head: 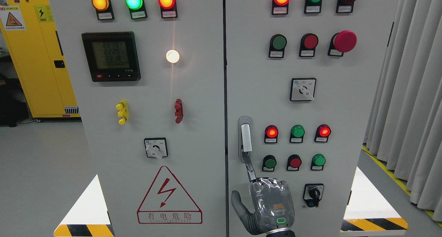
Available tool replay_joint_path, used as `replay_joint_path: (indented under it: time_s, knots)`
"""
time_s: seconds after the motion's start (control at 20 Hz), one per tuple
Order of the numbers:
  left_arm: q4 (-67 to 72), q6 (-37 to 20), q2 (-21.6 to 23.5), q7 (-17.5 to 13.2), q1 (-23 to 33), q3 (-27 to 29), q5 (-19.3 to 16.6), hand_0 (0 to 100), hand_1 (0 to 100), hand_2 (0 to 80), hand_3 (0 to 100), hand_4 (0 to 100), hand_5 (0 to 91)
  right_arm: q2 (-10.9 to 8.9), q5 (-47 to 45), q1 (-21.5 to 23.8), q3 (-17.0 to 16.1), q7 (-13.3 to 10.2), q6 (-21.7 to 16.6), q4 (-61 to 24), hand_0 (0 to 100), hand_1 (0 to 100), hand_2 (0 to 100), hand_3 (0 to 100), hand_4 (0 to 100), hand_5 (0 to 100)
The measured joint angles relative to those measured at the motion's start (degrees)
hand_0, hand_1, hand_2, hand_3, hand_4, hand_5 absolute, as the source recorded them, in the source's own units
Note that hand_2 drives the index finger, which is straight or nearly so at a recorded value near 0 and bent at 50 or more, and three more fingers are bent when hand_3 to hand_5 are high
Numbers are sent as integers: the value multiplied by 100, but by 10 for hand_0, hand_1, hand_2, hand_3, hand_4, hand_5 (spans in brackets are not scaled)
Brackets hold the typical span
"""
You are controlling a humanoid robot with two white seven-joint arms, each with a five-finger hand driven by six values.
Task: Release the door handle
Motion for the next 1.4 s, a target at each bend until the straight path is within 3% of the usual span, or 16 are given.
replay_joint_path:
  time_s: [1.4]
  knots:
    - [0,0,1,0,0,0,0,120,556,0,0,0,0,-11,-26,43,-26,-38,-42,-204,557,434,113,1000,1000,1000]
